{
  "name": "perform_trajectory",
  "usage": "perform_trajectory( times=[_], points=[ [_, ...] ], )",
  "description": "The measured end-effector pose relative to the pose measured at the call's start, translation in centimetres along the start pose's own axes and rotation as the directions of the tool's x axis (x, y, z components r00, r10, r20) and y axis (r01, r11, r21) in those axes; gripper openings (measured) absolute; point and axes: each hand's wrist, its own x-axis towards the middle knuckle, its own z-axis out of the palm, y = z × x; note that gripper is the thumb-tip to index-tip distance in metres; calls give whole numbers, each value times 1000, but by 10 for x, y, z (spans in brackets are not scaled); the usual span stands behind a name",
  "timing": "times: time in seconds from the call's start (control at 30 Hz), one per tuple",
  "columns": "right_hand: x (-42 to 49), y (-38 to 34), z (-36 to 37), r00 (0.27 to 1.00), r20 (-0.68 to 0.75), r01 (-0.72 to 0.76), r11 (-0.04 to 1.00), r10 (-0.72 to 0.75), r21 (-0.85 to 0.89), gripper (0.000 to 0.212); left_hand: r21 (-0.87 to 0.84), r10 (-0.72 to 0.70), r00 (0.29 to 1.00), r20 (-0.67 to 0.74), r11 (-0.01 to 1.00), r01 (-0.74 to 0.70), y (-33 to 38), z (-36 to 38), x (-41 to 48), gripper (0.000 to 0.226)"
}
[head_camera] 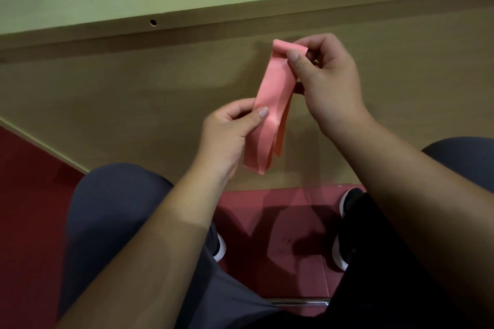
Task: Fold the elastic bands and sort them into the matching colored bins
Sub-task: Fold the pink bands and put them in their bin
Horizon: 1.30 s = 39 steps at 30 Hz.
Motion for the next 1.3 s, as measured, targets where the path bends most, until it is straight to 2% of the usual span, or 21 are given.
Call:
perform_trajectory(
  times=[0.3,0.47,0.63,0.73,0.93,1.17,1.3],
  points=[
    [-4,-3,2,999,30,-17,1000,18,-25,13,49,60,998,-15,997,-59,-1,2,3,33],
    [-4,-5,2,999,40,-34,999,34,6,13,-6,-19,1000,-7,1000,19,-1,0,8,44],
    [-7,-7,1,996,58,-69,995,65,70,10,-31,-58,994,90,998,61,-1,1,10,52],
    [-8,-9,2,995,80,-71,994,64,84,7,40,-47,989,143,998,42,-2,1,10,40],
    [-8,-10,-2,993,110,-49,997,43,53,9,176,-48,995,87,984,32,-6,-2,12,11],
    [-5,-7,-4,992,127,20,1000,-20,6,14,340,106,991,78,932,-126,-5,-7,9,14],
    [-3,-6,-6,991,126,36,999,-35,-4,15,320,80,985,153,939,-126,2,-7,4,12]
  ],
)
